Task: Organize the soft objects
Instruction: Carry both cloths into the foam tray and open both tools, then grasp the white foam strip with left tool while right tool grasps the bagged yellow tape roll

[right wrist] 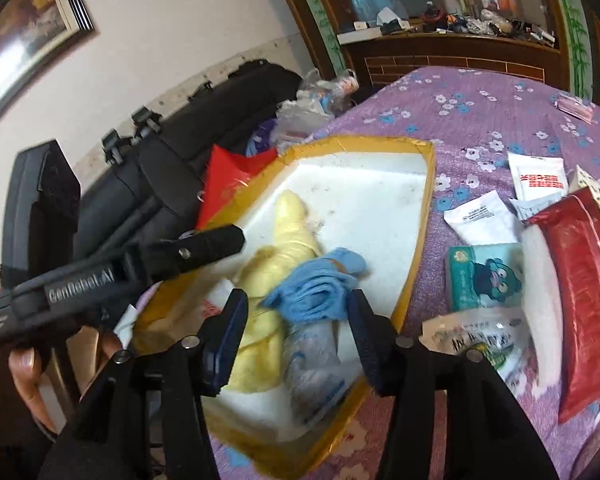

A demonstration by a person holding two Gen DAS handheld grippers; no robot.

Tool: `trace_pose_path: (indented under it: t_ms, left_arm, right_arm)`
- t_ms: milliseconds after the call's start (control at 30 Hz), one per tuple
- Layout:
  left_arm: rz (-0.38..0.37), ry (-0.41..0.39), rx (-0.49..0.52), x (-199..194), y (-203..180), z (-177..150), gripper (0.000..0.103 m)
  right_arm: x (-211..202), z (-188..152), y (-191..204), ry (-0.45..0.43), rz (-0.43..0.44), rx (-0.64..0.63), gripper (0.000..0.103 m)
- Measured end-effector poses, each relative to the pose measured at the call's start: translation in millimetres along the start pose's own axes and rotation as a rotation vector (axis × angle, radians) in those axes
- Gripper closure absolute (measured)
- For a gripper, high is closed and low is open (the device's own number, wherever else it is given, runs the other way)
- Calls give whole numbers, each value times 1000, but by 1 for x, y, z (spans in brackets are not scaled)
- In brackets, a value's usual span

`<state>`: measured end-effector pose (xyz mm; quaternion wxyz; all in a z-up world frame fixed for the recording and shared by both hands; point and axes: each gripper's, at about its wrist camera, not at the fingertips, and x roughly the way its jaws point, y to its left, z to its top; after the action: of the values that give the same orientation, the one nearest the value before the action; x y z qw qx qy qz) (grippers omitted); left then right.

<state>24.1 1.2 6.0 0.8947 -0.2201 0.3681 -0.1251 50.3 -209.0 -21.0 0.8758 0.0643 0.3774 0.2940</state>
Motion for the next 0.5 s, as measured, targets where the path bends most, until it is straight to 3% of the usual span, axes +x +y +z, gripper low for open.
trace_pose_path:
  t_ms: [167,233,300,433,500]
  left_arm:
    - [0,-71,65,-31,-36,-8,33]
    - [-36,-96,117,-43,-62,-16,33]
    - [-63,-66,152,-43,-82,-21,33]
    - [-175,80,199,-15,-123,-39,33]
    - [-172,124,210,1,-137,-49,33]
  right_arm:
    - [-40,-16,-10,-43,121,54,48]
    - [-56,-25,-17,-53,150,74,47]
    - [-77,-37,-27,-74,128,84,47]
    - [-111,-59,-50,-110,60,118,47]
    - [-126,-70,-64,-127,8,149,47]
